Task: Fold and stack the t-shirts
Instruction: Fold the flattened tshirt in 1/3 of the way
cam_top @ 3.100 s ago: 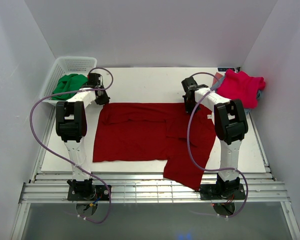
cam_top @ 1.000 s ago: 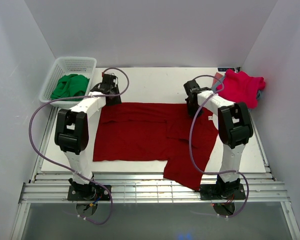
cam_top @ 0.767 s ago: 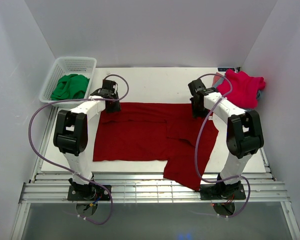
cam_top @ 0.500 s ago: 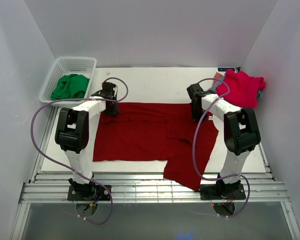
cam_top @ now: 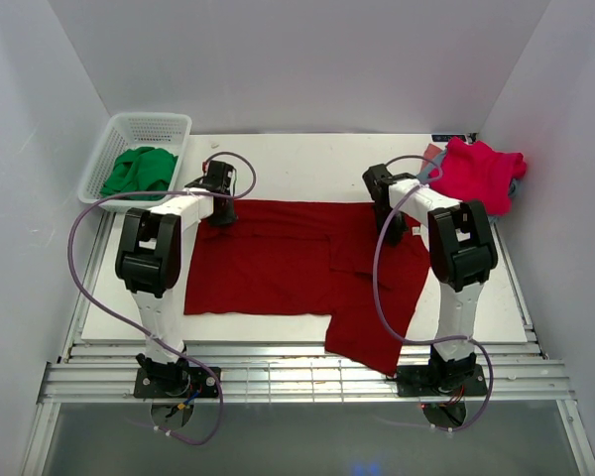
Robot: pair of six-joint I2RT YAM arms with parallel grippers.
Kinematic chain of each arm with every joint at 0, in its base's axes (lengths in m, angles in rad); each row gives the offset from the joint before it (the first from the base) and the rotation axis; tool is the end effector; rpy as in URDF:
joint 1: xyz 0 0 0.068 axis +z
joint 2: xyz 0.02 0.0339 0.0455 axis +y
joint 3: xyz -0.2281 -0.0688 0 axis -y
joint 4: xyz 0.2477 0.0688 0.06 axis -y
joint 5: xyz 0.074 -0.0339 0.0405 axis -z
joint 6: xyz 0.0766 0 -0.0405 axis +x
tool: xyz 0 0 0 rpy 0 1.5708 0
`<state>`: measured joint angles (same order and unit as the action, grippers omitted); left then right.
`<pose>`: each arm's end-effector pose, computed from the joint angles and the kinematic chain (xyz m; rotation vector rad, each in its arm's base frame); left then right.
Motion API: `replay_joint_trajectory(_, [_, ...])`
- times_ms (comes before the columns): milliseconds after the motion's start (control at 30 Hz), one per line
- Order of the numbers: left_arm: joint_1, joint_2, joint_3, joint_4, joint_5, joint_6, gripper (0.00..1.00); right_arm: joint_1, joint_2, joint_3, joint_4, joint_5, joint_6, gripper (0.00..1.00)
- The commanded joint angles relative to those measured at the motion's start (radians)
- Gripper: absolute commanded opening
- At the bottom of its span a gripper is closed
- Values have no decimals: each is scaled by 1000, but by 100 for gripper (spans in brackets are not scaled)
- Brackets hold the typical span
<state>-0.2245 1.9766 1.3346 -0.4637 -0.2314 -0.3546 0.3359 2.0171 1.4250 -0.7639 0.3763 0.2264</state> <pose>0.4046 -0.0744 0.0900 -0.2432 2.6194 0.1151 0.3760 0.1015 0.0889 -0.0959 2.8006 -0.4287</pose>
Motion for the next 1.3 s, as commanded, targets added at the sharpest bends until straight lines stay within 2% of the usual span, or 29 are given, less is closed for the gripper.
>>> replay_joint_trajectory(0, [31, 77, 18, -24, -49, -6, 36, -24, 123, 44, 74, -8, 2, 8])
replay_joint_trajectory(167, [36, 162, 141, -38, -43, 20, 36, -47, 216, 176, 37, -8, -16, 8])
replay_joint_trajectory(367, [42, 267, 309, -78, -54, 26, 35, -75, 342, 408, -15, -11, -64, 8])
replay_joint_trajectory(533, [47, 347, 438, -102, -52, 35, 36, -103, 448, 619, -48, -48, -100, 8])
replay_joint_trajectory(633, [47, 387, 507, -112, -69, 42, 36, -112, 469, 669, -17, -102, -119, 8])
replay_joint_trajectory(733, [45, 387, 537, -96, -78, 42, 39, -118, 431, 651, 72, -145, -137, 9])
replay_joint_trajectory(800, [45, 367, 543, -46, -83, 54, 46, -118, 379, 588, 141, -134, -148, 16])
replay_joint_trajectory(833, [45, 332, 549, -23, -85, 63, 48, -118, 302, 556, 225, -126, -151, 18])
replay_joint_trajectory(933, [42, 233, 564, 62, -92, 94, 52, -115, 113, 439, 322, -125, -157, 27])
replay_joint_trajectory(967, [40, 200, 574, 85, -100, 103, 53, -107, 68, 408, 336, -128, -163, 34])
replay_joint_trajectory(1033, [33, 90, 552, 91, -109, 111, 54, -92, -58, 382, 299, -114, -170, 38])
replay_joint_trajectory(1100, [18, -2, 485, 89, -111, 112, 54, -52, -186, 295, 267, -90, -173, 45])
replay_joint_trajectory(1133, [14, -101, 433, 76, -111, 108, 54, -34, -230, 248, 255, -85, -170, 46])
replay_joint_trajectory(1200, [1, -194, 242, 57, -109, 85, 55, 24, -352, 84, 230, -59, -138, 52])
replay_joint_trajectory(1267, [-1, -305, 100, 36, -106, 75, 55, 83, -418, -27, 197, -51, -64, 52])
